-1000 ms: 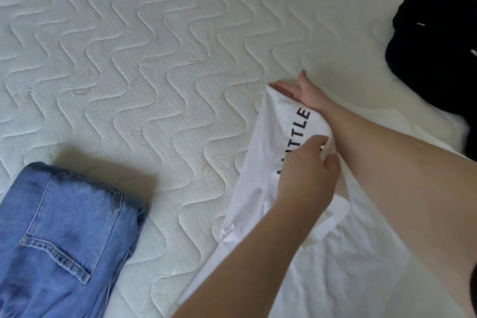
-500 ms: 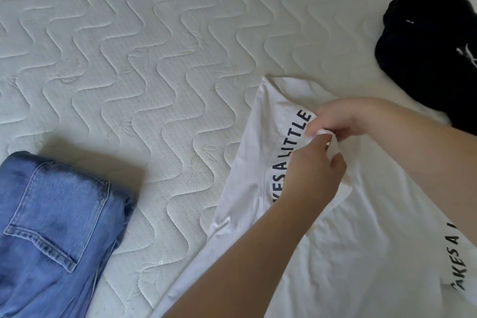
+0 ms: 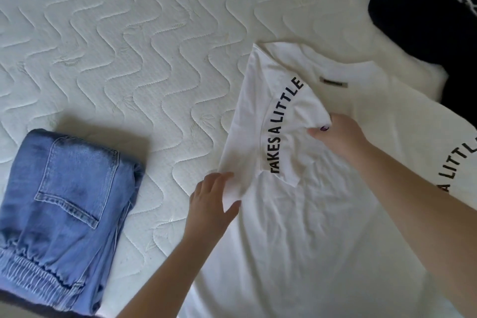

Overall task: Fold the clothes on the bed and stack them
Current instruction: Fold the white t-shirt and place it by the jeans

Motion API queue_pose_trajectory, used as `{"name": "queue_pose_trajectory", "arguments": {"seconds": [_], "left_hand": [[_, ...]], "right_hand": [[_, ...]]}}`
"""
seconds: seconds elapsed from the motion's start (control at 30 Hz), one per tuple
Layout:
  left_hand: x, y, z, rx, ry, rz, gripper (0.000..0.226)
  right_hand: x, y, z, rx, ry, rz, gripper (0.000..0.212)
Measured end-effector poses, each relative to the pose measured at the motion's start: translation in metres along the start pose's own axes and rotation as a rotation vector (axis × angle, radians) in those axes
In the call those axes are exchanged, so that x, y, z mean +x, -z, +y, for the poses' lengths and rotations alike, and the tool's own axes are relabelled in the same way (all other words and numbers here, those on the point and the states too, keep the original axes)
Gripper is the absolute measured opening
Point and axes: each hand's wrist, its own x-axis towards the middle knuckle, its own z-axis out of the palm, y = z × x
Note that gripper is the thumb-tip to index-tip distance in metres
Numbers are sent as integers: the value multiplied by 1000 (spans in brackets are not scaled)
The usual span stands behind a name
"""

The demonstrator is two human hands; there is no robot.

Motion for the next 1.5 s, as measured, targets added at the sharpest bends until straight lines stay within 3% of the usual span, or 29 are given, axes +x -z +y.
{"name": "queue_pose_trajectory", "arguments": {"seconds": [0.13,0.27,0.4,0.5,0.53,0.63,0.7,0.83,0.93,1.0,1.13,1.23,1.33,1.4,1.5], "left_hand": [[-20,-4,-17,149,120,-38,60],[-33,-4,-25,293,202,-136,57],[-51,-6,-34,416,245,-220,68],[-67,-5,-44,450,257,-212,61],[-72,-5,-48,442,259,-204,58],[-86,-4,-57,419,234,-184,55],[-96,-4,-64,381,231,-185,56],[-116,-3,-76,251,208,-197,58],[-132,-4,-80,149,176,-250,57],[-140,-4,-82,78,167,-298,55],[-150,-8,-88,-32,144,-316,36],[-158,-13,-101,-87,162,-182,17],[-163,-21,-119,-132,188,-49,27],[-163,-24,-129,-164,235,-81,35],[-164,-27,-132,-294,339,-167,33]], "right_hand": [[-5,15,0,146,29,82,25],[-1,26,-2,163,71,275,32],[-16,6,-5,210,-46,427,40],[-59,-31,-18,312,10,550,25],[-75,-48,-25,357,12,482,22],[-125,-105,-46,524,-52,32,25],[-148,-138,-58,585,-91,-117,23],[-161,-163,-80,754,-222,-116,23],[-169,-168,-93,936,-300,-270,18],[-176,-172,-96,996,-347,-328,37],[-191,-178,-88,803,-301,-167,50],[-207,-184,-72,719,-215,-52,42],[-223,-201,-50,816,-173,-243,30],[-235,-211,-41,803,-111,-465,23],[-255,-222,-33,785,6,-715,37]]}}
